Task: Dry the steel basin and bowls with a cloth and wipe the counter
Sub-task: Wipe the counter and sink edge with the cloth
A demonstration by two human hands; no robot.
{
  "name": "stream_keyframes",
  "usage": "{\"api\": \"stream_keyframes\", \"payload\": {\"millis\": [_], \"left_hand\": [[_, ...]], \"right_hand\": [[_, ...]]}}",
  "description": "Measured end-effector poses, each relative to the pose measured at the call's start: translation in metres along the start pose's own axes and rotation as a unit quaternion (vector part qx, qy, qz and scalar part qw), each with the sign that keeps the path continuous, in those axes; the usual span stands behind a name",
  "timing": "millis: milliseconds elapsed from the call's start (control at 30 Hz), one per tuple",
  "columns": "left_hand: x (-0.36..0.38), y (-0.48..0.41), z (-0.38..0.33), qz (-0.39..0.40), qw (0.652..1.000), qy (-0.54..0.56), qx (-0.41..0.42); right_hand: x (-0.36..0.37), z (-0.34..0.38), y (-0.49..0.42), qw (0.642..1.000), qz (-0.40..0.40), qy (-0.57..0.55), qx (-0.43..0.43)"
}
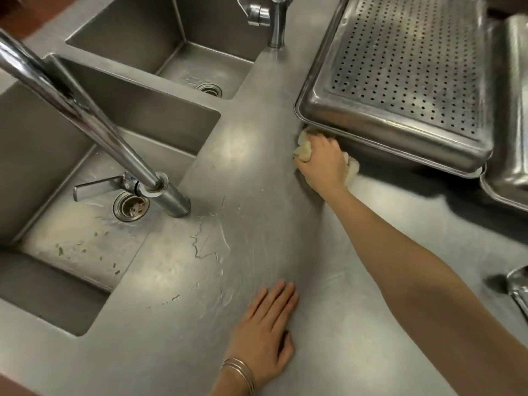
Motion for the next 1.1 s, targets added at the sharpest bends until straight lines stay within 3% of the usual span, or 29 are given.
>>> {"api": "stream_keyframes", "payload": {"millis": [133, 333, 400, 467, 567, 633, 700, 800, 867, 967, 1033, 1100], "left_hand": [[-0.003, -0.001, 0.001, -0.002, 1.0, 0.018, 0.006], [-0.005, -0.001, 0.0, 0.018, 1.0, -0.008, -0.001], [-0.005, 0.0, -0.001, 0.02, 1.0, -0.006, -0.003], [-0.006, 0.001, -0.001, 0.018, 1.0, 0.006, -0.003], [-0.004, 0.0, 0.0, 0.011, 1.0, 0.004, 0.001], [-0.003, 0.002, 0.001, 0.01, 1.0, 0.013, -0.004], [-0.004, 0.003, 0.001, 0.004, 1.0, 0.023, -0.002], [-0.012, 0.011, 0.002, 0.005, 0.999, 0.015, 0.037], [-0.021, 0.028, 0.011, -0.011, 0.999, -0.002, 0.046], [-0.04, 0.072, 0.041, -0.044, 0.999, 0.005, -0.026], [-0.047, 0.1, 0.063, -0.055, 0.996, -0.002, -0.071], [-0.046, 0.113, 0.079, -0.053, 0.992, -0.012, -0.11]], "right_hand": [[0.008, 0.024, -0.001, 0.987, 0.071, -0.096, -0.105], [0.01, 0.065, 0.093, 0.926, 0.104, -0.17, -0.322], [0.002, 0.044, 0.104, 0.942, 0.033, -0.164, -0.292], [-0.006, 0.021, 0.091, 0.974, -0.031, -0.166, -0.152], [-0.002, 0.021, 0.049, 0.989, -0.011, -0.145, 0.04], [0.003, 0.051, 0.032, 0.992, 0.007, -0.128, 0.015], [0.011, 0.089, 0.03, 0.986, 0.046, -0.141, -0.076], [0.023, 0.134, 0.062, 0.952, 0.132, -0.159, -0.225], [0.024, 0.138, 0.081, 0.929, 0.169, -0.179, -0.277], [0.014, 0.119, 0.096, 0.9, 0.186, -0.195, -0.343], [0.008, 0.108, 0.085, 0.928, 0.14, -0.174, -0.297], [0.007, 0.11, 0.07, 0.969, 0.087, -0.155, -0.172]]}}
Point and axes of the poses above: each hand's wrist, its own y-axis away from the middle knuckle, its own x-axis out of the palm, z = x × y, the point moved 3 cm from there along -y, towards the middle knuckle, and after that the axes turned 13 degrees about -x, right-handed, at the moved point
